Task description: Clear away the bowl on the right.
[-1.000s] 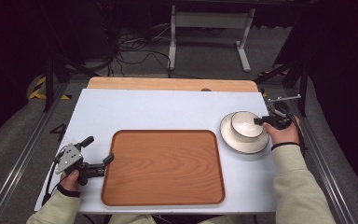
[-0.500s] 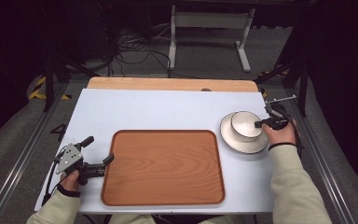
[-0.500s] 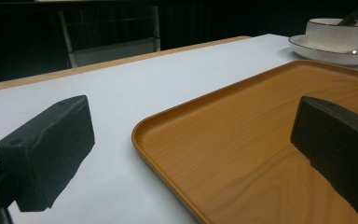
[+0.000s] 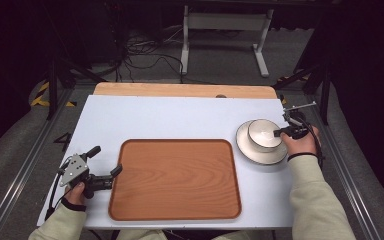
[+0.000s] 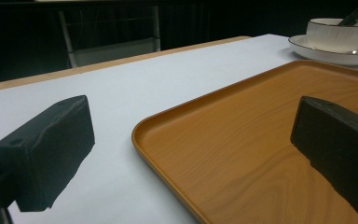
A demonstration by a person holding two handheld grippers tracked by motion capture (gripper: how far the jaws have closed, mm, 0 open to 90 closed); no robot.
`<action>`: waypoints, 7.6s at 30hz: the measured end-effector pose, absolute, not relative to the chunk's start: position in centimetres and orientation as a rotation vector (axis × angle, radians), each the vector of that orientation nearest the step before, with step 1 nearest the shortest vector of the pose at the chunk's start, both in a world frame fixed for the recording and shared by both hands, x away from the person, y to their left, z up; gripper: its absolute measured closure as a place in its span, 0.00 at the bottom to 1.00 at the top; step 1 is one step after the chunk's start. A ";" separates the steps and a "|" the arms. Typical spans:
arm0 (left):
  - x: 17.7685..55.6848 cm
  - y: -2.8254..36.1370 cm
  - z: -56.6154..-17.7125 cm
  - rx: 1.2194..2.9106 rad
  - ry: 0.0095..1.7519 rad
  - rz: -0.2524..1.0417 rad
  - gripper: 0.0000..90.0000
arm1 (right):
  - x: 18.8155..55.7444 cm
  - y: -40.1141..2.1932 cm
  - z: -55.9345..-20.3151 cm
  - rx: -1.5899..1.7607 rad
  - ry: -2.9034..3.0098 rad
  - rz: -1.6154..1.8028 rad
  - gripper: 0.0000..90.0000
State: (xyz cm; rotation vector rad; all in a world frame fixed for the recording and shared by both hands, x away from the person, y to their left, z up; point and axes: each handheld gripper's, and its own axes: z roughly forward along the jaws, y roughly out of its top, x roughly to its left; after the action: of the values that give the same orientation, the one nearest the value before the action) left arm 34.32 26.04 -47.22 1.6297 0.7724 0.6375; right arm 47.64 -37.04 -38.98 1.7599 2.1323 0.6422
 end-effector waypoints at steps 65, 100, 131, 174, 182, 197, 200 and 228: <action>34.3 26.1 -47.2 1.630 0.771 0.637 0.00 | 43.4 -29.1 -29.4 1.405 2.342 0.837 0.91; 34.3 26.1 -47.2 1.630 0.770 0.637 0.00 | 42.8 -18.1 -29.8 1.164 2.594 0.944 0.90; 34.3 26.0 -47.2 1.631 0.766 0.637 0.00 | 43.7 -13.5 -35.4 1.174 2.763 0.992 0.90; 34.3 26.0 -47.2 1.633 0.767 0.639 0.00 | 44.0 -10.8 -40.2 1.206 2.880 0.927 0.89; 34.3 26.0 -47.2 1.634 0.766 0.639 0.00 | 44.1 -11.0 -40.5 1.202 2.877 0.936 0.90; 34.3 26.0 -47.2 1.634 0.766 0.638 0.00 | 43.8 -10.9 -40.4 1.164 2.853 0.936 0.79; 34.3 26.0 -47.2 1.633 0.768 0.637 0.00 | 43.6 -10.9 -40.2 1.150 2.839 0.941 0.74; 34.4 26.0 -47.2 1.634 0.769 0.632 0.00 | 41.0 -14.1 -35.9 0.948 2.550 1.145 0.42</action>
State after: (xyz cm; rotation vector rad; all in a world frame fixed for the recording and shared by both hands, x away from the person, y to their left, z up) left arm 34.37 26.04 -47.21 1.6342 0.7691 0.6322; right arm 41.03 -14.15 -35.86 0.9478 2.5503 1.1453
